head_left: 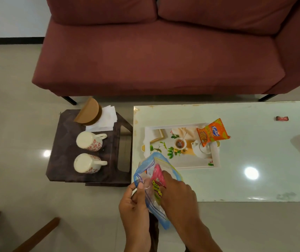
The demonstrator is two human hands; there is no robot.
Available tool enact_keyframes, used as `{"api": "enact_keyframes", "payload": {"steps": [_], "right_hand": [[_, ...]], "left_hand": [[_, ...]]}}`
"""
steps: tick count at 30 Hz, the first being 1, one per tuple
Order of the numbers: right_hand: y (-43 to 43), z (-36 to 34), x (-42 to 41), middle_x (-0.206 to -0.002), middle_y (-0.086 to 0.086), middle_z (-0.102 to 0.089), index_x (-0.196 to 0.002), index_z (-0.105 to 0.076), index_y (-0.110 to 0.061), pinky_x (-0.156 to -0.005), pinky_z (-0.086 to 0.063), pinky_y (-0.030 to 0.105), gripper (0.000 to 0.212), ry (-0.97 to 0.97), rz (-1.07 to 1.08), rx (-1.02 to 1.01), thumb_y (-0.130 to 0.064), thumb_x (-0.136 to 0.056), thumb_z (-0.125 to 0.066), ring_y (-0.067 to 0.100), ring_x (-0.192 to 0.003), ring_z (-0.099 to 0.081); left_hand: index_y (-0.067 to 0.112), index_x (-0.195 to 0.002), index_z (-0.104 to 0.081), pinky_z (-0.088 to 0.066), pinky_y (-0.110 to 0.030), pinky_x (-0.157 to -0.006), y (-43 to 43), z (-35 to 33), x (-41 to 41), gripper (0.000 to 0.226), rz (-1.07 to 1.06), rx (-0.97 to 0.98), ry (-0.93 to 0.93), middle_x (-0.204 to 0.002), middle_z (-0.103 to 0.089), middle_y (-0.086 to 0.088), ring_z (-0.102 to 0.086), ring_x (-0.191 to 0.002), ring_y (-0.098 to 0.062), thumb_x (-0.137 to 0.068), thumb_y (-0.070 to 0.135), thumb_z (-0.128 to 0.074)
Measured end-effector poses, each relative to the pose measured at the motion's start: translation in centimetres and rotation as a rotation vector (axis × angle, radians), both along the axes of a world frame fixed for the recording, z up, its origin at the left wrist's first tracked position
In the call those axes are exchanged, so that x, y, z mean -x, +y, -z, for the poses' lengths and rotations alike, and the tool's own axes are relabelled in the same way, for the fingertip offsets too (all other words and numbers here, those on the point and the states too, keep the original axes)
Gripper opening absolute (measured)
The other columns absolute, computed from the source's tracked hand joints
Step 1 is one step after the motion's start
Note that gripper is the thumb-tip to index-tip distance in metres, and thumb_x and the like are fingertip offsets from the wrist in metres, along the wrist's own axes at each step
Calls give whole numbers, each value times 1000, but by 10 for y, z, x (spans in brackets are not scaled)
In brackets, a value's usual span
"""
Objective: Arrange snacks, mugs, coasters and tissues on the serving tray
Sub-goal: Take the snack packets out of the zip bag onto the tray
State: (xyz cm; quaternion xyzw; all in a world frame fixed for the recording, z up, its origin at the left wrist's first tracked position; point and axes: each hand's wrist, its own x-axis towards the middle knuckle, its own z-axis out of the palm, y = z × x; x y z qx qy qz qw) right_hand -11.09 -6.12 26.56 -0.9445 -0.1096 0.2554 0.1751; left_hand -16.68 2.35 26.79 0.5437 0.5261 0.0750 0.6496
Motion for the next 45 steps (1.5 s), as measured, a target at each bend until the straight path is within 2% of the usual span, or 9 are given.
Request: {"api": "enact_keyframes", "payload": {"steps": [6, 9, 11, 17, 22, 27, 35, 42, 45], "right_hand": [[-13, -46, 23, -96, -10, -75, -119, -66, -26, -63, -57, 21, 38, -300, 191, -266, -32, -81, -71, 7, -75, -71], [-36, -58, 11, -93, -29, -70, -114, -62, -39, -63, -46, 0, 29, -293, 537, -499, -39, -84, -63, -11, -76, -65], [-64, -51, -7, -91, -33, -66, -108, -61, -39, -58, -44, 0, 26, -310, 764, -573, -41, -83, -63, -15, -76, -62], [-143, 48, -67, -101, -1, -69, -115, -62, -22, -64, -44, 16, 31, -274, 1064, -480, -28, -85, -66, 13, -82, -65], [-174, 140, -106, -114, 13, -67, -119, -58, -9, -84, -56, 43, 37, -145, 1058, -376, -18, -84, -68, 32, -99, -65], [-179, 191, -128, -116, 16, -66, -119, -57, -7, -85, -53, 43, 39, -49, 1044, -347, -18, -83, -68, 33, -102, -63], [-184, 233, -142, -114, 20, -66, -118, -55, -5, -85, -53, 47, 36, 54, 998, -248, -17, -85, -64, 39, -102, -62], [-180, 168, -126, -124, 21, -56, -125, -51, -6, -95, -44, 47, 47, -166, 836, -155, -17, -83, -70, 37, -116, -51], [-149, 85, -101, -105, 0, -66, -110, -62, -21, -83, -53, 33, 25, -294, 610, -347, -22, -86, -67, 17, -96, -64]], "left_hand": [[29, -89, -75, -59, -25, -64, 19, 4, 4, 18, 3, 8, 23, -84, -80, 8, -76, -78, -8, -98, 24, -60], [27, -90, -76, -59, -31, -67, 22, 7, 2, 16, -10, 61, 43, -84, -79, 5, -73, -86, -17, -96, 25, -61], [25, -93, -74, -58, -29, -63, 22, 10, 1, 12, -22, 97, 51, -91, -78, -1, -72, -94, -23, -95, 25, -62], [9, -105, -73, -58, -36, -79, 19, 15, 0, 17, -44, 131, 57, -104, -74, -14, -69, -98, -30, -95, 18, -61], [9, -98, -72, -61, -22, -61, 9, 18, -3, 14, -40, 151, 37, -96, -74, -16, -69, -89, -31, -97, 8, -57], [9, -93, -69, -59, -19, -52, -3, 17, -15, 16, -48, 151, -16, -68, -79, 1, -75, -61, -8, -97, 4, -54], [10, -100, -72, -63, -26, -61, -27, 29, -28, 18, -103, 125, -48, -86, -82, -4, -78, -77, -14, -98, 8, -54], [14, -103, -73, -62, -25, -62, -32, 25, -34, 16, -121, 139, -33, -93, -81, -2, -77, -85, -16, -96, 14, -58], [16, -105, -74, -62, -25, -65, -31, 16, -32, 18, -78, 136, -62, -100, -80, -5, -76, -94, -20, -96, 17, -59]]}}
